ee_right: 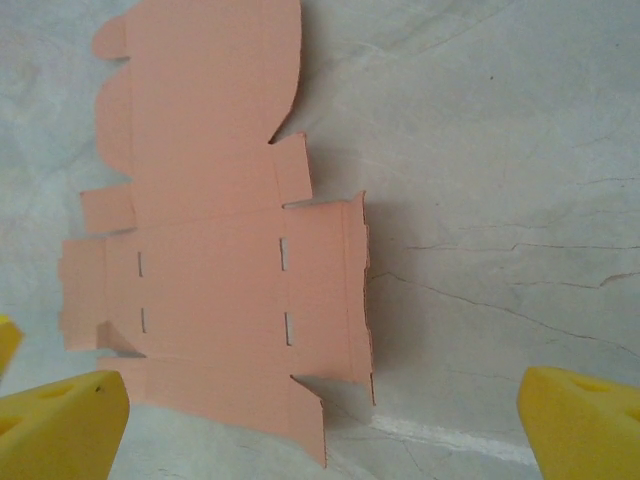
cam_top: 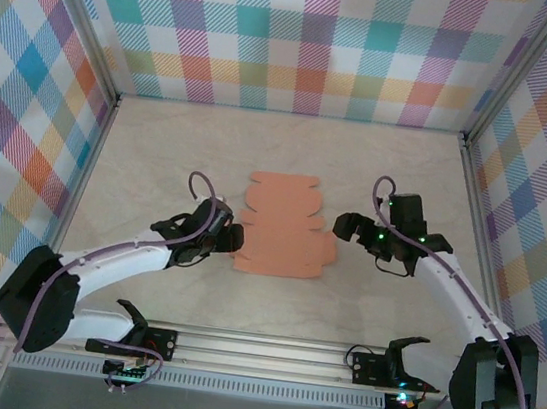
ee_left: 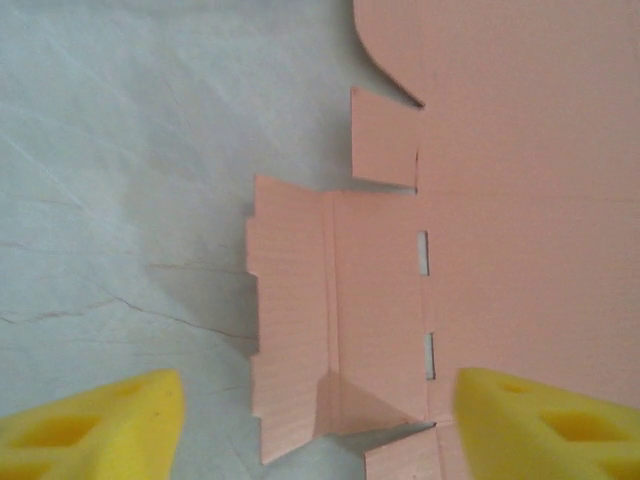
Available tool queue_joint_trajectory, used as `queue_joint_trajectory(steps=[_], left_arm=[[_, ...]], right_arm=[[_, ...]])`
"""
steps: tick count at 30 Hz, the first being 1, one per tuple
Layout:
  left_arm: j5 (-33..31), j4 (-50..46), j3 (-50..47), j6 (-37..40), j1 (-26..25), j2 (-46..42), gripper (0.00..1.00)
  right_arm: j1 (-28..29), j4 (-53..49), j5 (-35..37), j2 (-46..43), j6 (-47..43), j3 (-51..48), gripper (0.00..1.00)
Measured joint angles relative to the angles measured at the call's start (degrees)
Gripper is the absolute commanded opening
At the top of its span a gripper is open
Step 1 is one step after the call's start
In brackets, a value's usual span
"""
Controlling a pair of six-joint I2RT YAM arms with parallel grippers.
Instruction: Fold the paper box
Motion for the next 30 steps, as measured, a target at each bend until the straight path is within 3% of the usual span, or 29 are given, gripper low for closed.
queue_joint_trajectory(steps=[4, 7, 11, 20, 24, 30], left_arm=[[-0.2, -2.3, 1.2, 0.7, 0.7, -3.5, 1.0], [1.0, -3.2, 4.0, 1.4, 1.0, -2.8, 1.0], [3.3, -3.4, 11.7, 4.1, 1.9, 5.2, 1.0], [7.9, -2.9, 19.5, 8.5, 4.6, 15.5, 1.0], [9.6, -2.8, 19.9, 9.5, 5.0, 16.8, 1.0], [10.7, -2.7, 20.0, 9.7, 5.3, 17.3, 1.0]], right_arm=[[2.9, 0.1, 3.4, 1.9, 1.2, -0.3, 0.99], [4.7, 0.6, 4.6, 3.6, 3.8, -1.3, 0.96], [9.9, 1.0, 7.0, 6.5, 8.2, -2.3, 0.91], [18.4, 9.8, 5.6, 6.5, 21.0, -13.1, 0.52], [19.2, 14.6, 4.5, 8.1, 23.0, -13.3, 0.43], [19.3, 16.6, 3.7, 13.5, 23.0, -11.7, 0.13]])
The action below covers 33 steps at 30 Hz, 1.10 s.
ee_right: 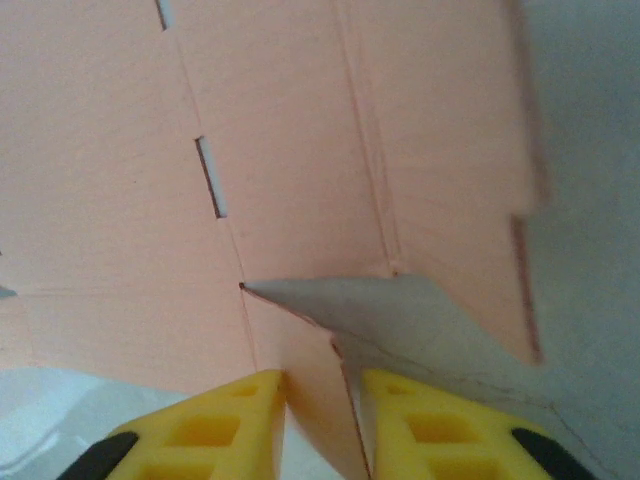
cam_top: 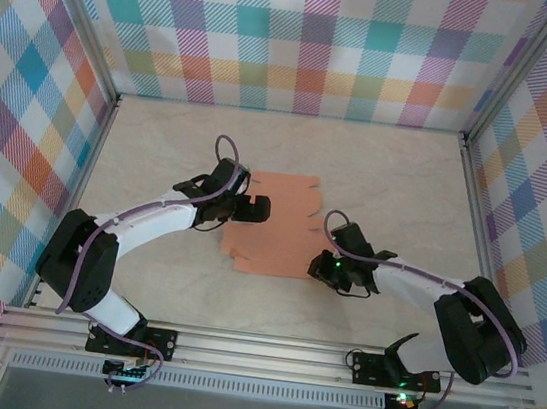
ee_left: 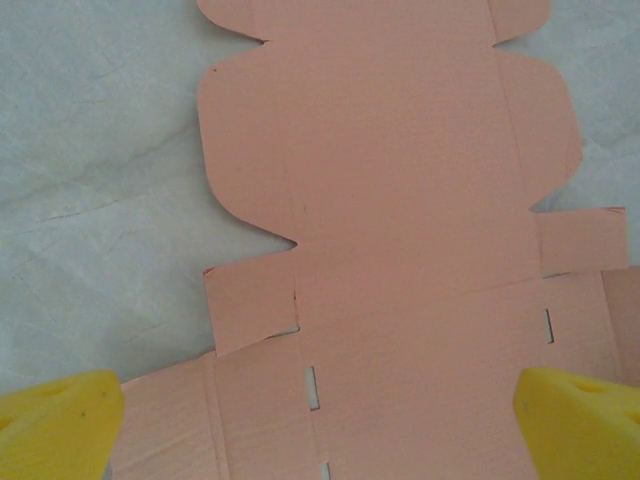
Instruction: Fold the paper box
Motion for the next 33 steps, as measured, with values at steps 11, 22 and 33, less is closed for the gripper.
queue_joint_trajectory(steps=[11, 22, 33], left_arm=[[0.1, -0.6, -0.3, 1.6, 1.8, -3.1, 1.0], [2.1, -3.4, -0.2, 4.7, 4.3, -3.9, 1.0], [3.2, -6.6, 0.0, 6.4, 6.3, -6.1, 1.0]], right_arm=[[-6.6, -11.4, -2.9, 5.6, -19.4, 12.9, 0.0], [-13.9, -32.0, -17.6, 23.0, -56.0, 34.2, 0.0], [-14.8, -39.3, -21.6, 31.9, -70.5, 47.1, 0.95]])
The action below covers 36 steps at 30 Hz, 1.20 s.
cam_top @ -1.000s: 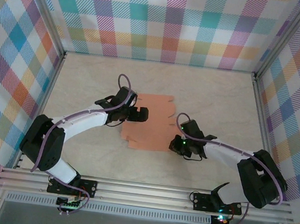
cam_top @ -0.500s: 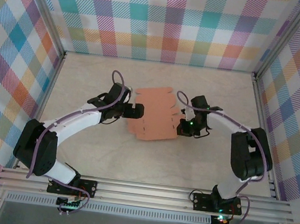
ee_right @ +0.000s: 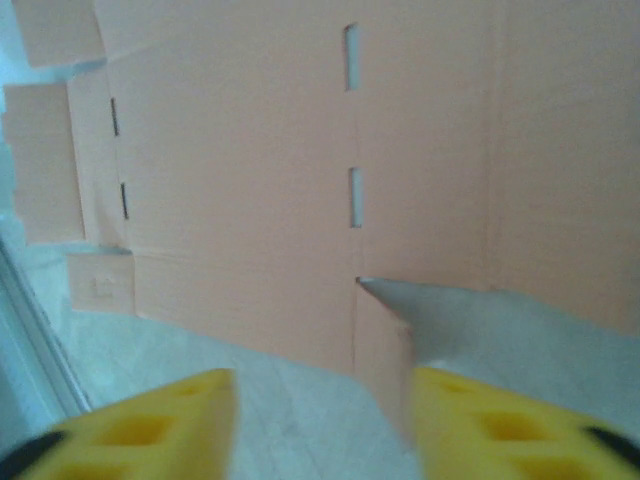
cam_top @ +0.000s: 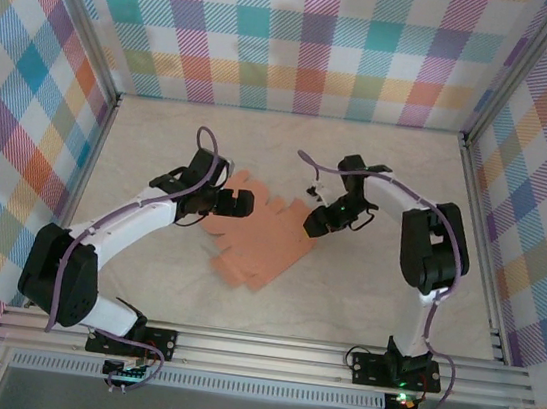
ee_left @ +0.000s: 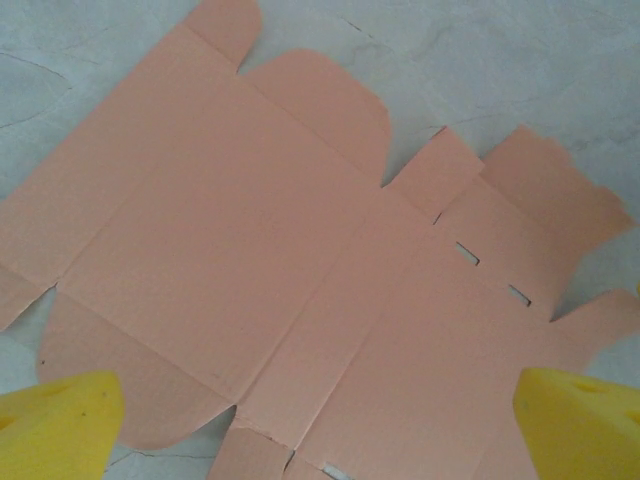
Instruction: Fold the paper box
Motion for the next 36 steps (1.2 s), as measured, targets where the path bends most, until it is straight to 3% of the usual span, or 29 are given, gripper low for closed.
queue_joint_trajectory(steps=[4, 7, 10, 15, 21, 25, 36], left_arm=[[1.3, 0.6, 0.0, -0.5, 0.2, 0.0, 1.0], [4.2, 2.8, -0.2, -2.3, 1.6, 0.4, 0.93], [7.7, 6.6, -0.2, -4.7, 4.9, 2.7, 0.68], [12.0, 10.5, 0.0, -6.4, 9.3, 10.8, 0.5], [12.7, 10.7, 0.5, -5.8, 10.5, 17.2, 0.32], [11.9, 10.9, 0.5, -5.9, 10.5, 18.6, 0.29], [10.1, 12.3, -0.9, -8.5, 10.6, 19.7, 0.16]], right_arm=[[-0.7, 7.0, 4.7, -4.3, 8.2, -3.8, 0.95], [-0.8, 13.0, 7.0, -12.3, 19.6, -10.9, 0.93], [-0.3, 22.4, 7.3, -21.6, 33.1, -20.4, 0.91], [5.4, 35.7, 8.9, -29.8, 53.4, -34.5, 0.89], [13.0, 47.1, 12.6, -30.4, 71.6, -43.2, 0.88], [16.2, 52.4, 15.5, -28.7, 79.6, -44.7, 0.86], [16.2, 64.0, 16.7, -22.3, 88.1, -44.6, 0.86]])
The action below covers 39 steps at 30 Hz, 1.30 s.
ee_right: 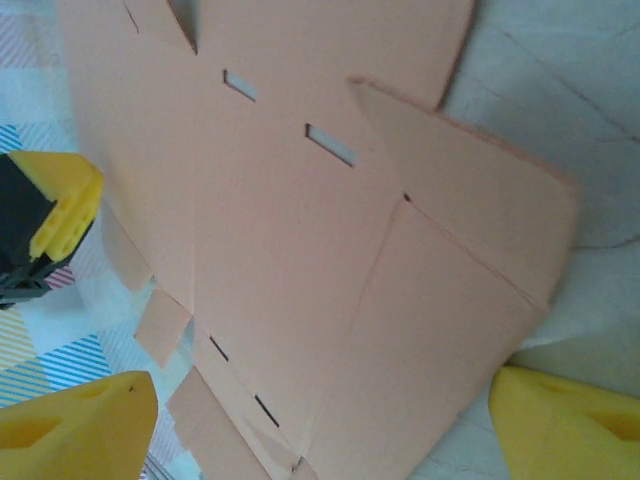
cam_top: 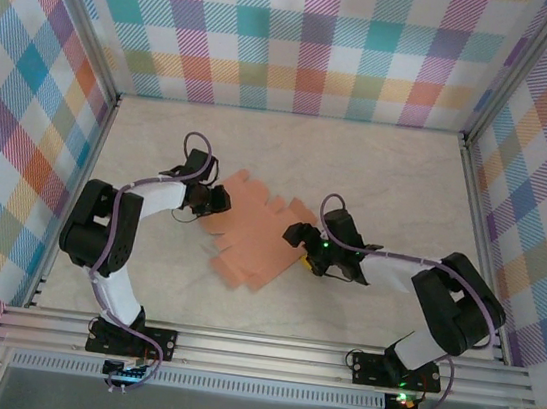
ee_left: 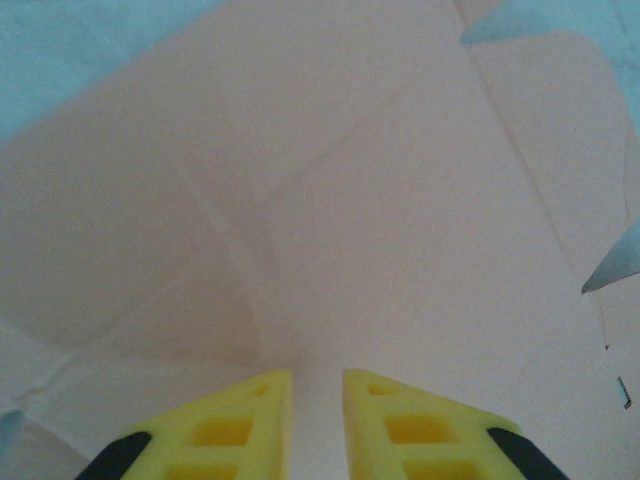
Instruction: Fold the paper box
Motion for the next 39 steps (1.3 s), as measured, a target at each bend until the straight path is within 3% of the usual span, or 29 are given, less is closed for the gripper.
queue_joint_trajectory(steps=[9, 13, 20, 22, 28, 34, 39], left_arm=[[-0.3, 1.4, -1.6, -1.4, 0.2, 0.4, 0.06], [-0.3, 2.8, -2.3, -2.5, 0.2, 0.3, 0.06], [-0.9, 5.4, -4.8, -5.4, 0.2, -1.2, 0.07], [-1.3, 5.9, -5.5, -5.8, 0.2, -1.7, 0.12], [-3.1, 5.4, -7.1, -6.8, 0.2, -5.1, 0.46], [-6.4, 0.3, -7.3, -4.8, 0.2, -14.6, 0.75], [-4.7, -4.1, -2.4, -0.8, 0.1, -16.2, 0.76]], right_arm=[[0.5, 5.1, -2.1, 2.8, -1.3, 1.6, 0.85], [0.5, 5.3, -2.0, 2.6, -2.7, 1.9, 0.78], [1.1, 1.6, 0.0, 1.7, -1.1, 2.6, 0.43], [1.2, 0.6, 0.7, 1.7, 0.5, 2.6, 0.31], [1.2, -2.6, 2.3, 1.5, 2.6, 2.6, 0.01], [-2.3, -12.2, -0.5, 0.2, -6.1, 5.9, 0.0], [-9.9, -27.9, -10.9, 2.2, -24.9, 17.3, 0.0]])
